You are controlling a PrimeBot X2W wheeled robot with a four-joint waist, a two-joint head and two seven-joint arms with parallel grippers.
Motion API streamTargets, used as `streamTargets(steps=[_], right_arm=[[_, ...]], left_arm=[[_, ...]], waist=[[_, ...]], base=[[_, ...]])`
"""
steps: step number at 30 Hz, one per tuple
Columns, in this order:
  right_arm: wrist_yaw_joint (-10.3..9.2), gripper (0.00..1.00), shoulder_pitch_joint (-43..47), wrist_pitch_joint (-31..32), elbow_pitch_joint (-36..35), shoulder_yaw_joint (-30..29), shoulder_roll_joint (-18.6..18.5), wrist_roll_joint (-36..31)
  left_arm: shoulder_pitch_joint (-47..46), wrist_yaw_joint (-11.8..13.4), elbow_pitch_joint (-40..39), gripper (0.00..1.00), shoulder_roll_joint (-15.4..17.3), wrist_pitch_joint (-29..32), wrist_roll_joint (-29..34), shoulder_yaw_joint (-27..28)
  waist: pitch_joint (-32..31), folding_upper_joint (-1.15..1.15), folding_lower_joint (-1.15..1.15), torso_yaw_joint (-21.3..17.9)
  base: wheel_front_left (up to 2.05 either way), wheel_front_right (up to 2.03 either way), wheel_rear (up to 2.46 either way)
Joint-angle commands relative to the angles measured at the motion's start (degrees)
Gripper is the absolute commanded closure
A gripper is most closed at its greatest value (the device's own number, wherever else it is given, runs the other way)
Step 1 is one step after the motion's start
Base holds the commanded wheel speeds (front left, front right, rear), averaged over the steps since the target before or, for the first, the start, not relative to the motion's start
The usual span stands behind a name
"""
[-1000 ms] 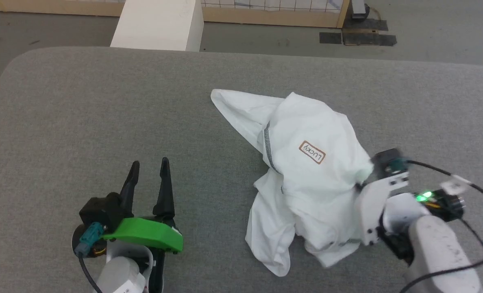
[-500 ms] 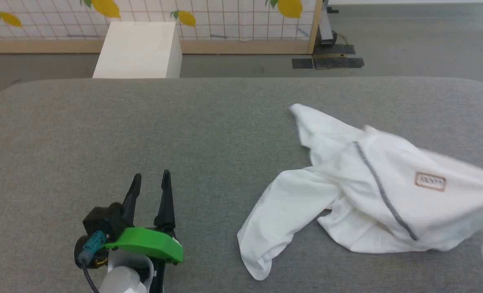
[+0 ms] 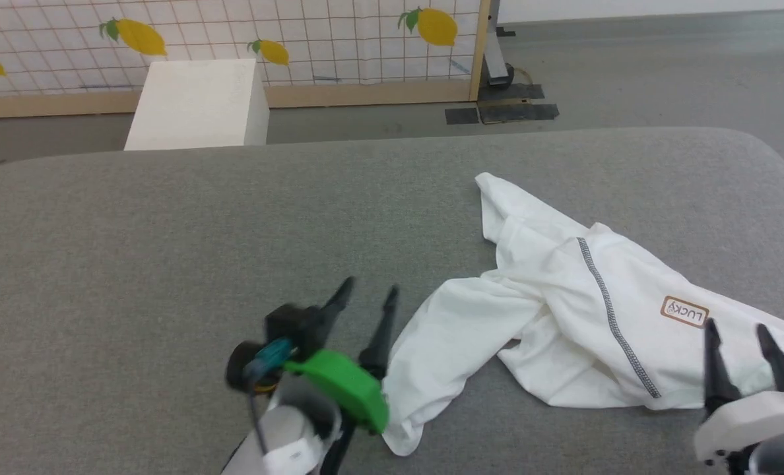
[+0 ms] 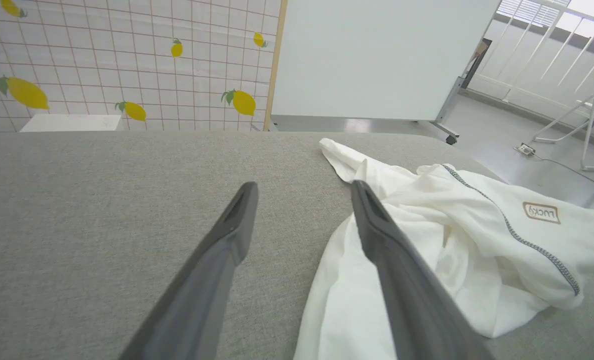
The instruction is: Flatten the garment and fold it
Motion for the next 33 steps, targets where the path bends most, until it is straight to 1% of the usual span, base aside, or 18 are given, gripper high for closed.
streamTargets(steps=[1, 3, 6, 10, 15, 16, 18, 19, 20, 21, 22, 23, 25, 27, 30, 33], right_arm=[[-0.09, 0.00, 0.70, -1.99, -0.37, 1.66, 0.03, 0.61], [-0.09, 0.00, 0.07, -4.12, -0.38, 3.98, 0.03, 0.79], [-0.09, 0.00, -1.13, -6.14, 0.03, 6.22, 0.03, 1.32], [-0.09, 0.00, -2.34, -6.93, 0.30, 8.79, 0.03, 1.77], [-0.09, 0.00, -3.97, -6.98, 1.01, 10.95, 0.04, 2.79], [-0.09, 0.00, -4.63, -7.20, 1.73, 11.84, 0.04, 3.67], [-0.09, 0.00, -4.88, -7.37, 2.18, 12.21, 0.04, 3.92], [-0.09, 0.00, -4.95, -7.46, 2.36, 12.27, 0.04, 4.07], [-0.09, 0.00, -4.99, -7.58, 2.55, 12.20, 0.04, 4.23], [-0.09, 0.00, -4.98, -7.67, 2.69, 12.03, 0.04, 4.27], [-0.09, 0.00, -4.99, -7.82, 2.79, 11.84, 0.04, 4.44], [-0.09, 0.00, -5.00, -7.91, 2.88, 11.62, 0.04, 4.58], [-0.09, 0.00, -5.01, -8.06, 2.92, 11.42, 0.04, 4.67], [-0.09, 0.00, -4.97, -8.34, 2.71, 11.11, 0.04, 4.69], [-0.09, 0.00, -4.71, -8.63, 2.15, 10.18, 0.04, 4.35], [-0.09, 0.00, -4.24, -8.57, 1.69, 9.40, 0.04, 4.06]], left_arm=[[-2.75, 0.39, 1.11, 0.00, 0.01, 1.25, -1.07, -1.92], [-6.14, 1.44, 3.61, 0.00, 0.01, 4.06, -1.80, -5.52], [-11.26, 3.51, 7.73, 0.00, 0.01, 9.73, -5.51, -10.09], [-17.84, 6.89, 12.49, 0.00, 0.01, 17.78, -10.75, -14.87], [-24.84, 9.99, 17.66, 0.00, 0.01, 27.06, -14.51, -20.06], [-27.95, 11.34, 21.17, 0.00, 0.01, 32.86, -14.92, -23.21], [-28.82, 10.93, 22.25, 0.00, 0.01, 35.27, -16.33, -24.26], [-29.04, 10.42, 22.38, 0.51, 0.01, 36.08, -16.90, -24.77], [-29.16, 10.06, 22.37, 1.00, 0.01, 36.41, -17.73, -24.93], [-29.29, 9.82, 22.29, 1.00, 0.01, 36.08, -18.05, -25.04], [-29.39, 9.58, 21.99, 1.00, 0.01, 34.92, -18.22, -24.99], [-29.40, 9.84, 21.51, 1.00, 0.01, 32.94, -18.41, -24.32], [-29.07, 10.67, 20.40, 1.00, 0.31, 27.22, -18.40, -22.39], [-28.15, 12.08, 18.60, 1.00, 1.27, 20.07, -18.71, -19.25], [-25.93, 14.39, 15.04, 1.00, 4.20, 10.85, -19.27, -14.29], [-22.84, 16.70, 10.88, 1.00, 8.04, 5.52, -20.36, -9.57]], waist=[[0.94, 0.00, 0.00, -1.11], [1.74, 0.00, 0.00, -2.02], [3.04, 0.00, 0.00, -3.36], [4.87, 0.00, 0.00, -5.66], [6.98, 0.00, 0.00, -8.43], [7.66, 0.00, 0.00, -9.45], [7.85, 0.00, 0.00, -9.71], [7.87, 0.00, 0.00, -9.74], [7.87, 0.00, 0.00, -9.63], [7.79, 0.00, 0.00, -9.39], [7.67, 0.00, 0.00, -9.03], [7.53, 0.00, 0.00, -8.68], [7.07, 0.00, 0.00, -7.87], [6.42, 0.00, 0.00, -6.83], [5.18, 0.00, 0.00, -4.60], [3.87, 0.00, 0.00, -2.39]], base=[[0.00, 0.00, 0.00], [0.00, 0.00, 0.00], [0.00, 0.00, 0.00], [0.00, 0.00, 0.00], [0.00, 0.00, 0.00], [0.00, 0.00, 0.00], [0.00, 0.00, 0.00], [0.00, 0.00, 0.00], [0.00, 0.00, 0.00], [0.00, 0.00, 0.00], [0.00, 0.00, 0.00], [0.00, 0.00, 0.00], [0.00, 0.00, 0.00], [0.00, 0.00, 0.00], [0.00, 0.00, 0.00], [0.00, 0.00, 0.00]])
